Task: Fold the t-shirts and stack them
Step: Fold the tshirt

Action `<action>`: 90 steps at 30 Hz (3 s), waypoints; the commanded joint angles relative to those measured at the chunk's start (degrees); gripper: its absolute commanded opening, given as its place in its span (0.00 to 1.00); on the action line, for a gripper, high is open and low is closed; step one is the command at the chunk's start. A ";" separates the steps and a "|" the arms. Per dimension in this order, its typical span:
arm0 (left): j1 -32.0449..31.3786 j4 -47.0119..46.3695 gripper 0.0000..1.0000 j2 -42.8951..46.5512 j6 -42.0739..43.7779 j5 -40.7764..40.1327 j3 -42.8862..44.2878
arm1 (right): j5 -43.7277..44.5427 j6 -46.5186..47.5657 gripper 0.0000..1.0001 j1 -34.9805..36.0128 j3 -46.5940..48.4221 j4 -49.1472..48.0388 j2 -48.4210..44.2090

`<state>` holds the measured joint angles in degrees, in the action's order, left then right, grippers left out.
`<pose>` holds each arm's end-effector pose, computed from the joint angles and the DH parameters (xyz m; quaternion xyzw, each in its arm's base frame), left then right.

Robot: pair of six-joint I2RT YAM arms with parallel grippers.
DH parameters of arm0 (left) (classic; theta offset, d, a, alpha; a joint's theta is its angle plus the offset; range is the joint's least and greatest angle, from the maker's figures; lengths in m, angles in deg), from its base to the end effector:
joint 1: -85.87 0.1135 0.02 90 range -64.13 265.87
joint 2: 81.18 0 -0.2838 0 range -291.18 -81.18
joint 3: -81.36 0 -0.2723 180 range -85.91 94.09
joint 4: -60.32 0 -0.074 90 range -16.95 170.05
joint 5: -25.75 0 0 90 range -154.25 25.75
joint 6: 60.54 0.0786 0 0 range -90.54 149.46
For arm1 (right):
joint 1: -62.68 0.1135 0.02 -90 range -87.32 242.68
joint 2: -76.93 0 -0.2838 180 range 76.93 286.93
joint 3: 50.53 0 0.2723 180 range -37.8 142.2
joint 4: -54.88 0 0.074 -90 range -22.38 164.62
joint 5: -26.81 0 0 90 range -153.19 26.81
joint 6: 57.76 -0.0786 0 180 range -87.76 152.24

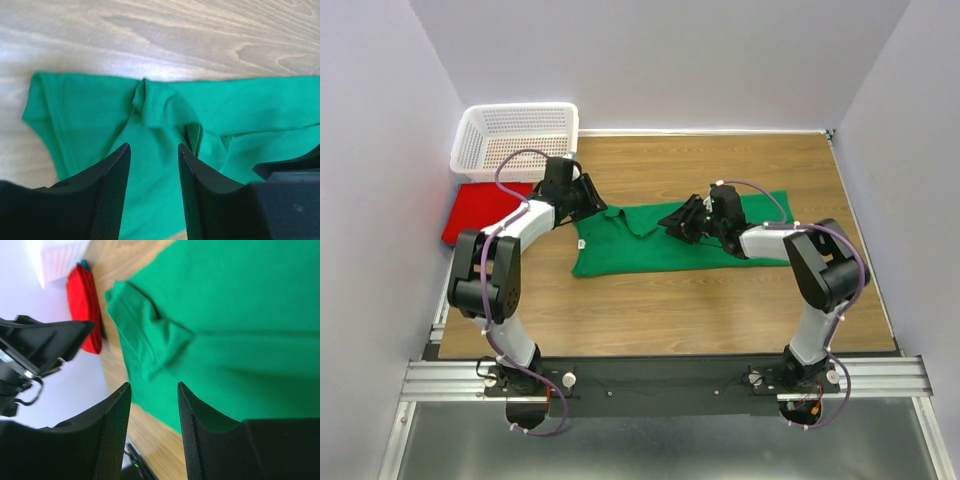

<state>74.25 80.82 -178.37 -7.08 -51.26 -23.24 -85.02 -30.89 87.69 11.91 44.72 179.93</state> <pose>0.4076 -0.1019 0.1927 -0.1514 0.8972 -0.2584 0.3246 0.3660 0.2030 0.1386 0.1893 0.8361 0.4575 0.2363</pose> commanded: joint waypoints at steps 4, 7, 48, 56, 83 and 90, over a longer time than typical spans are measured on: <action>0.37 -0.12 0.48 -6.78 1.03 2.39 4.82 | 1.96 -7.79 0.49 3.55 6.09 -7.95 8.88; 0.28 0.84 0.47 -8.01 0.94 2.83 5.79 | 2.48 -8.58 0.49 4.77 7.33 -8.04 10.72; -0.69 0.32 0.15 -11.53 0.24 5.55 6.41 | 5.65 -13.33 0.39 8.65 8.38 -1.45 12.49; -0.69 0.32 0.00 -11.18 0.50 6.17 7.37 | 5.65 -12.81 0.11 8.65 8.82 -0.14 12.05; -0.69 3.39 0.00 -15.58 3.84 7.39 17.39 | 7.67 -5.42 0.01 3.99 11.90 5.93 10.12; -0.69 3.48 0.00 -14.44 3.58 7.57 16.60 | 5.04 -0.42 0.01 2.41 15.41 8.13 11.08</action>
<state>73.75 83.59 -193.82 -4.19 -45.16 -5.49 -78.96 -35.53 90.97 23.65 50.67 191.14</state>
